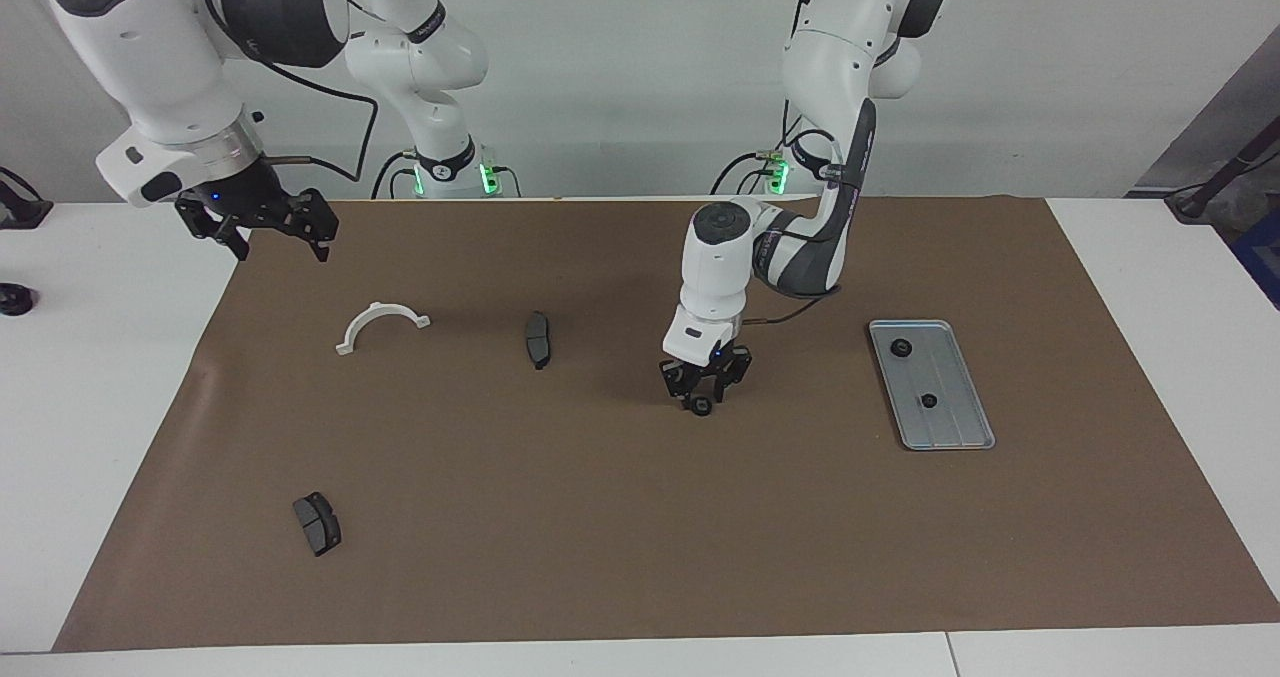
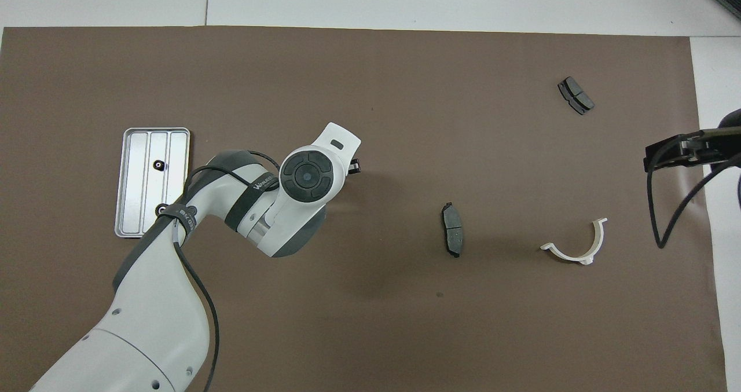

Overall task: Pick bearing gear from pile to tray
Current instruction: 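Place the third gear in the tray with the left gripper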

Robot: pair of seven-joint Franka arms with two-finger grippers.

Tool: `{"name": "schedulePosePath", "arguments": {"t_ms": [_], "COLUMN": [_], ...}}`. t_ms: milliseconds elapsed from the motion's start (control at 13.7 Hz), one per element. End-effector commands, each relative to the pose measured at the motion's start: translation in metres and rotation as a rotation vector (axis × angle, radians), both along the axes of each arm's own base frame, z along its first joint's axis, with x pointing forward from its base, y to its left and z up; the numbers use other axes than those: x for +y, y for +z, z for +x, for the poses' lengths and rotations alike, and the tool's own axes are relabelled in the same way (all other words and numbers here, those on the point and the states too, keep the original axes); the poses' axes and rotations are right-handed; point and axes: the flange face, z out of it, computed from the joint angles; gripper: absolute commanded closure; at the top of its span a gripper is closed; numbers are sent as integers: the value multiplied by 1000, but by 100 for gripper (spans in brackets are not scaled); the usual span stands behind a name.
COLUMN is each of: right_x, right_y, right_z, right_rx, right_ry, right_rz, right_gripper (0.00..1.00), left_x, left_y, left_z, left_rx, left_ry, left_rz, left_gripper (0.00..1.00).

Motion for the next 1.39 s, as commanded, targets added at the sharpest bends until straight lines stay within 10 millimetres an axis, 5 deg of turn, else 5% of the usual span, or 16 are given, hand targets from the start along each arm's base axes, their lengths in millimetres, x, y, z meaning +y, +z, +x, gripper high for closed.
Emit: {"name": "schedulePosePath", "arguments": {"t_ms": [0,146,220,366,806,1099,1318], "right_x": [20,45,50,54,54,43,40], "right_y": [0,0,0,1,-9,-11,-10], "right_z": [-6,-7,-8,-10,-14,-17,-18], "right_rx": [-31,-31,-26,-14,-6,0,6], "right_ry": [-85,-95,-95,-82,125,110,105], "right_rz": [-24,-23,-12,21,59,60,60], "right_gripper": [0,0,0,0,0,0,0], "left_x": [-1,-2,-3,-4,7,120,223], "left_y": [3,1,1,1,22,112,146], "left_z": [-2,-4,-4,-3,11,42,59], "left_rx": [0,-3,-3,-16,-17,-31,35], "left_ry": [14,11,16,37,53,87,4], "left_rz": [24,18,12,-7,14,19,-24], "left_gripper": [35,40,51,96,100,100,100]}}
